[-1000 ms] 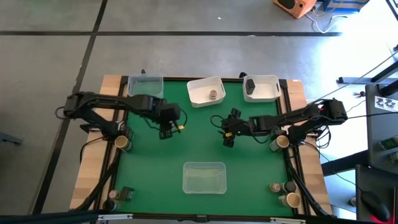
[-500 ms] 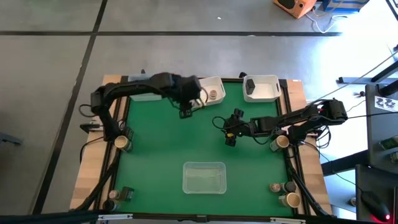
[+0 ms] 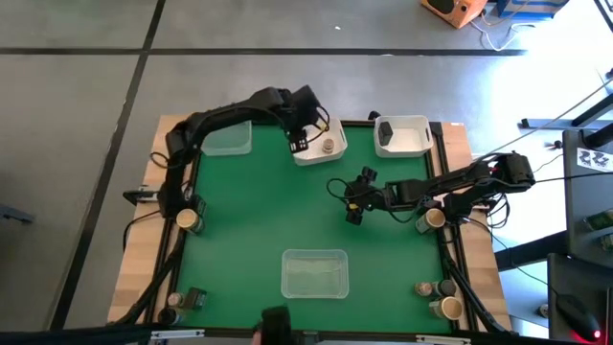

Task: Sort spices by type
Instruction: Put the brown seasoning bottle into the left white bin

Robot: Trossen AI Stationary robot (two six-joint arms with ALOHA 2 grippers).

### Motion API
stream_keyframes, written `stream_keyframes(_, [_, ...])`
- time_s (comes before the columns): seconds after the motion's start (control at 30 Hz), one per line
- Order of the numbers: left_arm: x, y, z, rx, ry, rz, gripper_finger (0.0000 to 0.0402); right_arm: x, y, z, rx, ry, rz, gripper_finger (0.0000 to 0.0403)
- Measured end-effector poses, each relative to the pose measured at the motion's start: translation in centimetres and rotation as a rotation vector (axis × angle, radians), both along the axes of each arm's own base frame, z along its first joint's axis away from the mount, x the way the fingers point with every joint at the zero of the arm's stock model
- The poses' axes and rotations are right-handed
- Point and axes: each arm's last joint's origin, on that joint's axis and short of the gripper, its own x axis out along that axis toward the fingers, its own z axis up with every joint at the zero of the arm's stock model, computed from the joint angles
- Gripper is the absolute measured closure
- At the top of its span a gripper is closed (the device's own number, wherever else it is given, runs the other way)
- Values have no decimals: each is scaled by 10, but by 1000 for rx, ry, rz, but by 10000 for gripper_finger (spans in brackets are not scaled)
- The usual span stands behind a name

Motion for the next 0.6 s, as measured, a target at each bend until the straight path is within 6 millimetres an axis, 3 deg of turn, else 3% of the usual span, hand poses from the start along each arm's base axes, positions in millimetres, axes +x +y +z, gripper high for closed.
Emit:
stream_keyframes(0.3, [5,32,-50,-48,100,34,243,0,-2,-1,-49,-4,-62,153])
stream_keyframes(0.6, [10,36,-70,-76,137,40,243,0,-2,-2,-47,-4,-63,153])
